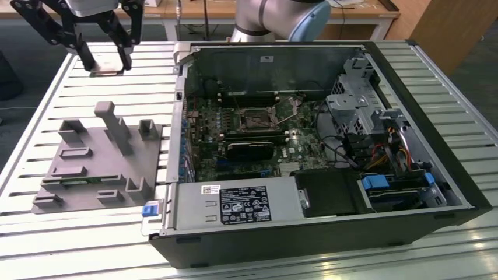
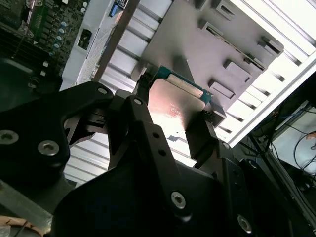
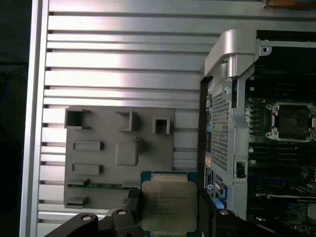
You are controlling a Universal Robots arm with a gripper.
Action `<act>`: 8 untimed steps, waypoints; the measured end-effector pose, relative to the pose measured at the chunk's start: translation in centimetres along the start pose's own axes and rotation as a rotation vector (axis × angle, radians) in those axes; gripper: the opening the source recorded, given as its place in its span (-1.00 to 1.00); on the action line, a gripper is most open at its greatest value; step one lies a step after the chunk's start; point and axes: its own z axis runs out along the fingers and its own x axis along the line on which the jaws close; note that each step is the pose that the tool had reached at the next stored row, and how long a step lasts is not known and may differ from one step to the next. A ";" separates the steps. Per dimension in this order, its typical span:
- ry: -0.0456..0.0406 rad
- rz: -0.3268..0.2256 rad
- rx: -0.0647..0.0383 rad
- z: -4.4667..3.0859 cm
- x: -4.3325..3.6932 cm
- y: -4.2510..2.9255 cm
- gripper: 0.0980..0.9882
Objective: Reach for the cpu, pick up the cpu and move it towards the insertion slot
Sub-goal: 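Pick up the cpu and move it towards the insertion slot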
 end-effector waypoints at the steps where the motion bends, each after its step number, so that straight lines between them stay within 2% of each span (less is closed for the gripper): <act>1: -0.0001 0.000 0.000 -0.01 -0.44 -0.01 0.00; 8: -0.0001 0.000 0.000 -0.04 -1.66 -0.03 0.00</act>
